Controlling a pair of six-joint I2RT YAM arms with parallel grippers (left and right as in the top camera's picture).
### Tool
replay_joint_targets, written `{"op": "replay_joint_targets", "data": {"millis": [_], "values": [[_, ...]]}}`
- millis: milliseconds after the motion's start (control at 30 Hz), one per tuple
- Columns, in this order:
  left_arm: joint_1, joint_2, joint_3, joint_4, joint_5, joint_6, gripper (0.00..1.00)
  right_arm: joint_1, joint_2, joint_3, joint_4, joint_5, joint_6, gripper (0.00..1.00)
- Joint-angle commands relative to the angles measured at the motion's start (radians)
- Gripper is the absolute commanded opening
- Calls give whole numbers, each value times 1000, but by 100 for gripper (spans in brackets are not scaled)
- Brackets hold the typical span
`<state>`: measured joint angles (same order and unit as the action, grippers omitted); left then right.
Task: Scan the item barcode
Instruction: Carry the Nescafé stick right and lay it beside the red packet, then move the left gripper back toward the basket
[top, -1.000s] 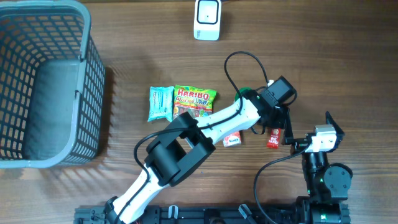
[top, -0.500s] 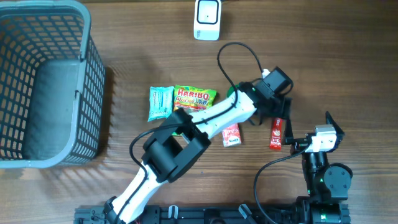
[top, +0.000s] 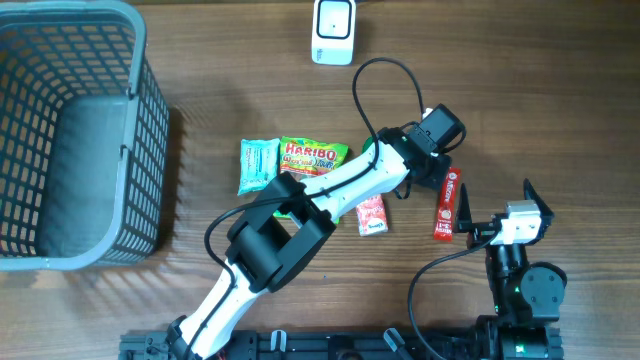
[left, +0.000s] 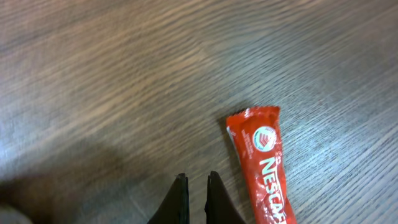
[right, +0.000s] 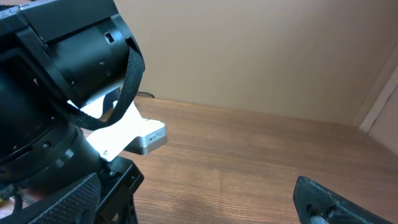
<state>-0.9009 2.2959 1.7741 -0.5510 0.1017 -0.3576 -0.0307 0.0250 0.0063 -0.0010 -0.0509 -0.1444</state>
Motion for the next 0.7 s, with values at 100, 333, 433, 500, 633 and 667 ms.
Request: {"op": "replay_joint_targets", "data": {"millis": [100,333,433,500,633,667], "values": [[3,-81,22,12,-14,193,4,2,-5,-1,2,6,-13,100],[7,-214,22,-14,-14,193,4,2,-5,-1,2,6,-13,100],[20,-294,22,-83,-54,193,4,2,-5,-1,2,6,-13,100],[22,-352,22,-133,-163,194,4,2,-5,-1,2,6,-13,100],[21,-512,22,-147,-407,200,4,2,-5,-1,2,6,-13,100],[21,-578,22,-124,-487,246,4,2,-5,-1,2,6,-13,100]]}}
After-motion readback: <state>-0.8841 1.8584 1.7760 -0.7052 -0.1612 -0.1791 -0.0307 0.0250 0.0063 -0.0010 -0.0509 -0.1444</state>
